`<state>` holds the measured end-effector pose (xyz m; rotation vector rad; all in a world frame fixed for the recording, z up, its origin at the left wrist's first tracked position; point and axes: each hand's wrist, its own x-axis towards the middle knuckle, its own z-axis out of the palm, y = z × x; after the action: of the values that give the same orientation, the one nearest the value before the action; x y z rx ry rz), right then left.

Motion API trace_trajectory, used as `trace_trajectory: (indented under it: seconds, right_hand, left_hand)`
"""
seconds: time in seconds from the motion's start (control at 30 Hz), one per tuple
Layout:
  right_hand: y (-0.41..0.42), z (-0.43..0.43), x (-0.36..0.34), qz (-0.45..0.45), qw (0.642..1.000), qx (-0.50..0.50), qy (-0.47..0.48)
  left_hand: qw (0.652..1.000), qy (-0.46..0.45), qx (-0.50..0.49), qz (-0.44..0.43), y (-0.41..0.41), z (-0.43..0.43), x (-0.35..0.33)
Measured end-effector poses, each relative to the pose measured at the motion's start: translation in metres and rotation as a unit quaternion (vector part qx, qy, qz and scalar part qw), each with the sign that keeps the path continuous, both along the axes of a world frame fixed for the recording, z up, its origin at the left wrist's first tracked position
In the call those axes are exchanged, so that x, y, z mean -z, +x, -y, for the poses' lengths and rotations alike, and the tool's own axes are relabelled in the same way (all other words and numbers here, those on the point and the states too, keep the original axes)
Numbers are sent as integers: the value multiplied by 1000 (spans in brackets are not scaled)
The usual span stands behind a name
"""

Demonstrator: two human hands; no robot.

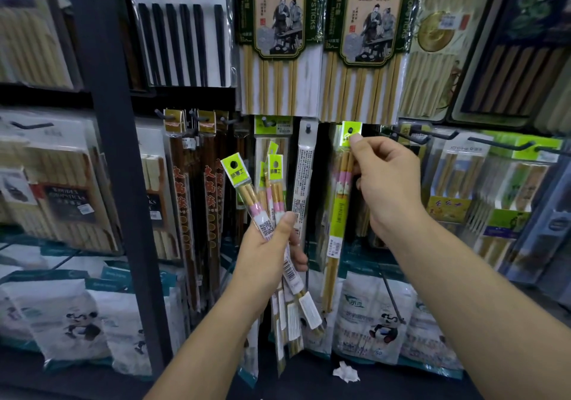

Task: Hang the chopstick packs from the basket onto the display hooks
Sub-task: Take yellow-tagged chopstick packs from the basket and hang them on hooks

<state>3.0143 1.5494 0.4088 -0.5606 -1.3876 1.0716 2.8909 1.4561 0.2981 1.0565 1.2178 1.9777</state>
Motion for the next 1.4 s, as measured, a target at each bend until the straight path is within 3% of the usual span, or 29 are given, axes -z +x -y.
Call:
trace_trajectory:
  seconds: [0.43, 0.63, 0.77, 0.9, 1.23, 1.4]
  right_hand:
    - [-4, -22, 11, 63, 996, 60, -13]
    - [-3, -19, 20, 61, 993, 102, 5]
    - [-4, 1, 24, 103, 994, 29, 35]
    - [-9, 20, 27, 169, 980, -75, 69]
    - [-10, 19, 28, 133, 987, -91, 10]
    - [-7, 17, 20, 78, 994, -71, -23]
  left_hand:
    - [999, -15, 35, -23, 2, 5, -2]
    - [995, 19, 93, 11, 1, 8, -5]
    - [994, 12, 88, 56, 4, 6, -4]
    - [995, 11, 86, 39, 6, 5, -5]
    - [996, 27, 84, -6, 10, 8, -5]
    - [997, 38, 41, 60, 7, 4, -5]
